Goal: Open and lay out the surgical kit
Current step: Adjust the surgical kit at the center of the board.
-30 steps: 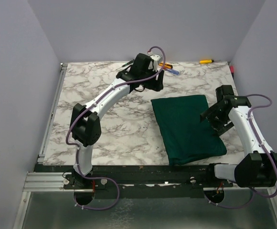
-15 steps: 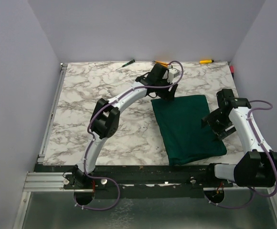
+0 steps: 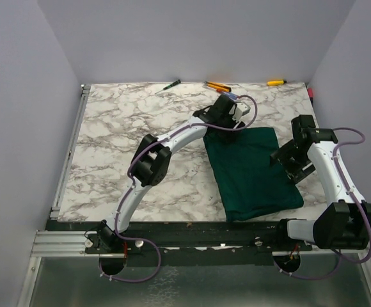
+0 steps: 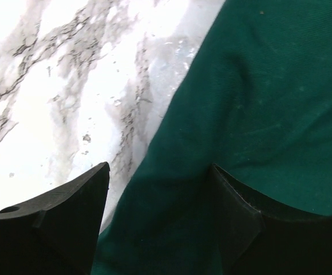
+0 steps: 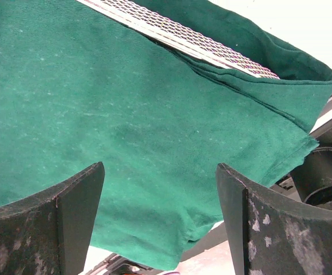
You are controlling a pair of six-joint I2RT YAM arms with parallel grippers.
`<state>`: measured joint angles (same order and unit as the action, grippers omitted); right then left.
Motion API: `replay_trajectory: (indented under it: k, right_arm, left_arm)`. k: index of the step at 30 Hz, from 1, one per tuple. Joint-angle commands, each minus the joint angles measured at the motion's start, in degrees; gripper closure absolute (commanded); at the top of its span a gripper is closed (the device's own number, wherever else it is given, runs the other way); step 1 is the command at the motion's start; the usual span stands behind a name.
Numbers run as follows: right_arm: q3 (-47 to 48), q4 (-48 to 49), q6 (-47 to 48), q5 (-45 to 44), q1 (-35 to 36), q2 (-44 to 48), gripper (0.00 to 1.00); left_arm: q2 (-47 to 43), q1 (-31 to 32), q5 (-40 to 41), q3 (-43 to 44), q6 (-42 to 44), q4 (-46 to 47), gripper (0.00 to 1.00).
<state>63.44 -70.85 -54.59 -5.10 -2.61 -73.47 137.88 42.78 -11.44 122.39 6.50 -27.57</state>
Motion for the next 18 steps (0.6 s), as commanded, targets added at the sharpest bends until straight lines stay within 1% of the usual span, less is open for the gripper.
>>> replay_trajectory:
  k: [1,4,9,14,15,18]
  right_arm:
    - [1.2,1.9,1.5,-0.3,-0.3,0.5,0.17]
    - [0.9,2.7,2.1,0.1,-0.3,0.8,0.18]
    - [1.2,4.6,4.0,1.2,-0.2,0.7,0.19]
    - [1.4,7.7,7.6,6.2,-0.3,-0.8,0.24]
    - [1.7,8.2,8.6,7.5,-0.3,-1.3,0.24]
    - [2.1,10.9,12.6,11.7,-0.3,-2.9,0.24]
  left_arm:
    - [3.2,0.0,16.7,-1.1,-1.0,-1.1,0.31]
    - [2.8,-1.3,19.5,-1.4,-5.0,-1.4,0.32]
    - [0.9,-5.6,17.9,-2.2,-12.7,-2.8,0.32]
    - [-1.4,-11.6,17.4,-4.0,-19.7,-5.5,0.32]
    - [-1.8,-13.7,17.1,-4.7,-21.6,-6.0,0.32]
    - [-3.9,-17.4,14.9,-8.1,-25.9,-6.7,0.33]
